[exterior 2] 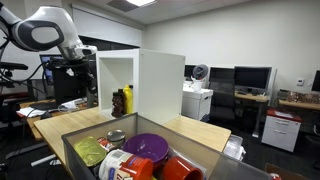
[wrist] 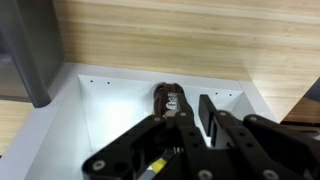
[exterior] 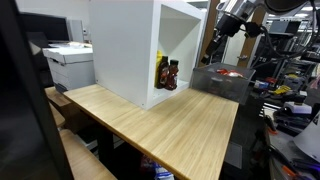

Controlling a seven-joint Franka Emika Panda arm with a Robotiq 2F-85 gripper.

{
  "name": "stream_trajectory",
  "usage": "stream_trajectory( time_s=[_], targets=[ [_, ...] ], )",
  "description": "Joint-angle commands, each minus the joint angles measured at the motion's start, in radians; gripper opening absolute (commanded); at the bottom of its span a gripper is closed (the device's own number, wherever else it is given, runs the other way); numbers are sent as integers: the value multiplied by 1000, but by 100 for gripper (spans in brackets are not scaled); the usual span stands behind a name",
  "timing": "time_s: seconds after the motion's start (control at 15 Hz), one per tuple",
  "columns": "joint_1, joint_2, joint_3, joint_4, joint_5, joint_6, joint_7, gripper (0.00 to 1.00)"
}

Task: Slide the first bottle in the white shelf with a black lid a little to the left

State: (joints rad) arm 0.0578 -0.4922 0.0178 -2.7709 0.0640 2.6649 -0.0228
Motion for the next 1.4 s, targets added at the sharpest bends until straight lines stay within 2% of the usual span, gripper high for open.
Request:
stream_trajectory(
  time_s=[0.0,0.07,0.13,0.33,0.93,1.33],
  targets=[
    [-28,109,8,-1,-20,190,26,2],
    [-51,181,14,4,-35,290,33,0],
    [-53,199,13,7,-36,316,31,3],
    [-83,288,21,25,-62,405,32,4],
    [-167,446,56,111,-165,473,50,3],
    [-176,496,40,147,-216,499,92,3]
  ],
)
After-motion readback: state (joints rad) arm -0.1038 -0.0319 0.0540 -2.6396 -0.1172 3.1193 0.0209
